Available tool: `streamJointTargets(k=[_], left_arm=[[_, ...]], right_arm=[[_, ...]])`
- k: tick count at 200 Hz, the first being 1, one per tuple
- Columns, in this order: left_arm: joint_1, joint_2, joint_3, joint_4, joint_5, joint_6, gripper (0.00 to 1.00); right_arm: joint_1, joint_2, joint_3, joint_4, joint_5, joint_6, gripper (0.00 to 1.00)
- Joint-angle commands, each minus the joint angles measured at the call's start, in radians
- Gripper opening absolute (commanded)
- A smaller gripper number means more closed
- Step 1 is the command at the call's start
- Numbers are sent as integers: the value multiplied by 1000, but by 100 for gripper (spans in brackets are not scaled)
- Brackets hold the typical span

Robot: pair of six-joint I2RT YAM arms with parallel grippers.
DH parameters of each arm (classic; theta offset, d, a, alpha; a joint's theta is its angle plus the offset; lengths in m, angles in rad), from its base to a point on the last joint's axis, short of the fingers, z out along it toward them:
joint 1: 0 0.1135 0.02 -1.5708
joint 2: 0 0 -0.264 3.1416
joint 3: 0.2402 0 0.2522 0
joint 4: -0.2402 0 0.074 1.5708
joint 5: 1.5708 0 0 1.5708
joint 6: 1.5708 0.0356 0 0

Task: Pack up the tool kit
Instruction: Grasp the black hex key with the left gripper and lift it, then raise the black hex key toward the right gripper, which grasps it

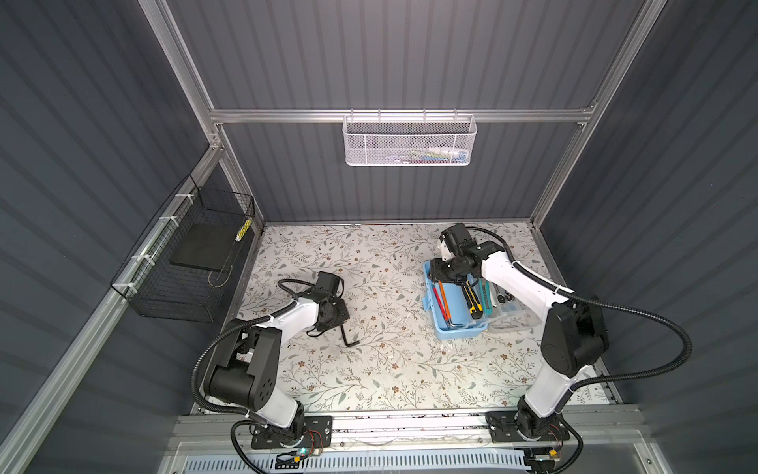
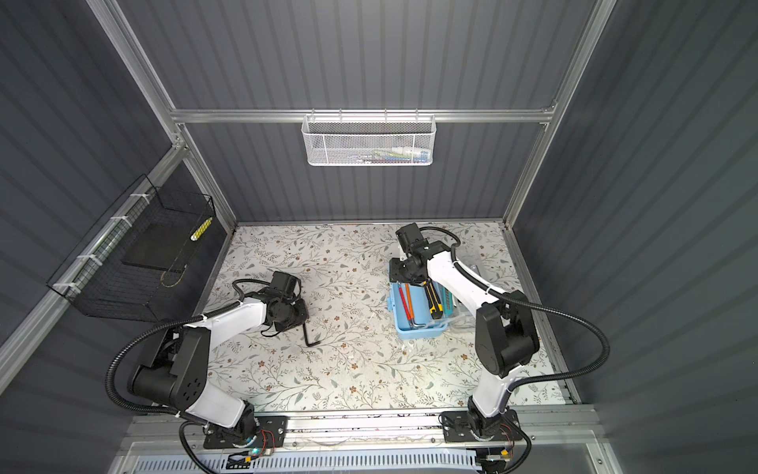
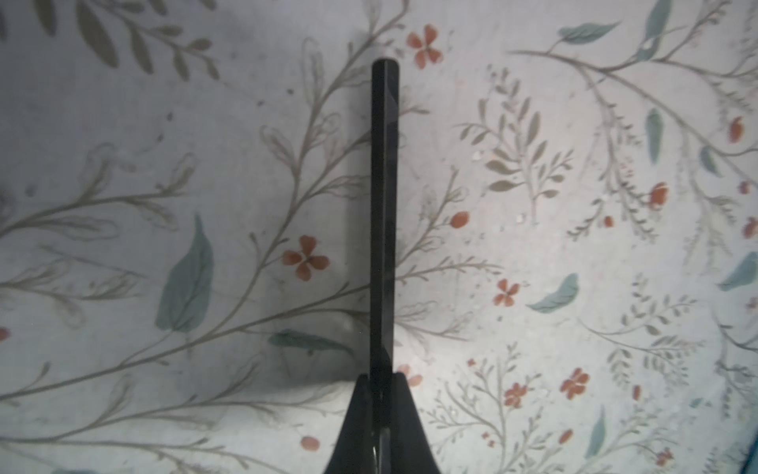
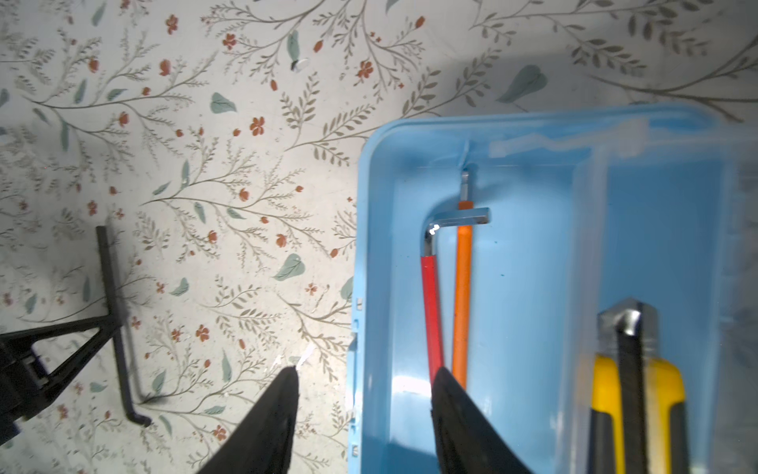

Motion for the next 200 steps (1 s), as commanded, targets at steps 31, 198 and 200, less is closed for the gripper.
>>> streamJointTargets(k=[31,198,200], left_arm=[[-37,-49,95,110,88,-64,0],[-204,49,252,355,170,-191,0],[-205,48,251,356,171,-192,0]], right_arm=[[43,-41,-83,191,-190,93,54],[121,51,-136,392,-399,167,46],[120,50,-135,392,-399,167,46]])
